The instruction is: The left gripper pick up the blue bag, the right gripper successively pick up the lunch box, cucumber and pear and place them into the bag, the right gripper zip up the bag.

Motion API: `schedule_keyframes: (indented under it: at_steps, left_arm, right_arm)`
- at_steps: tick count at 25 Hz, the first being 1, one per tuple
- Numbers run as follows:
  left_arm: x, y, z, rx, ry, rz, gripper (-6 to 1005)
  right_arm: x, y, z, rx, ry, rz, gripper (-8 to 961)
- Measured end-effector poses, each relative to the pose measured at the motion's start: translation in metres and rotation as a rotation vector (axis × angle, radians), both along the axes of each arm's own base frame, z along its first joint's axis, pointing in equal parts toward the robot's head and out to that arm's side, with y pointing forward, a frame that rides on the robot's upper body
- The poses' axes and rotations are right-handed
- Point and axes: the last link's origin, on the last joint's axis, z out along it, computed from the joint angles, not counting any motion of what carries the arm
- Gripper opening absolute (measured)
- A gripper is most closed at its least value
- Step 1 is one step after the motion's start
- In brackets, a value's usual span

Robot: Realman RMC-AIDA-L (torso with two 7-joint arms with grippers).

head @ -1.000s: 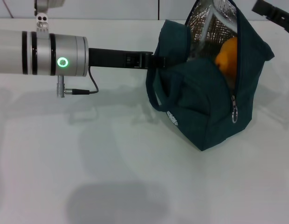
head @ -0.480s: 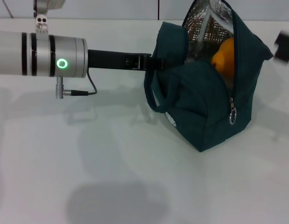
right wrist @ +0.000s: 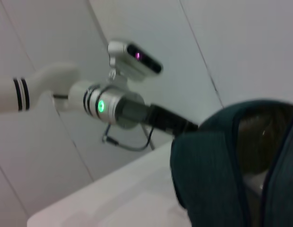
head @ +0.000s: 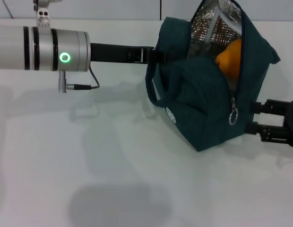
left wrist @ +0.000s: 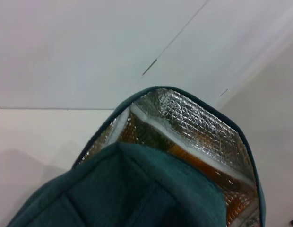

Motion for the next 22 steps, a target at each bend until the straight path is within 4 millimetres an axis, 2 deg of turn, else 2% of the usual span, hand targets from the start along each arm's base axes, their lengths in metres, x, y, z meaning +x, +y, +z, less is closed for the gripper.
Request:
schedule_keyframes:
  at_steps: [13,22]
  left_arm:
    - [0.000,0.012,0.008,0.058,0.034,-0.009,66]
    - [-0.001,0.012,0.007,0.063,0.043,-0.019,67]
  right_arm:
    - [0.002,0.008,-0.024,-0.009,-0.088,-0.040,693]
    - [-0.010,0.022,-0.039,-0.004,-0.109,-0.041,693]
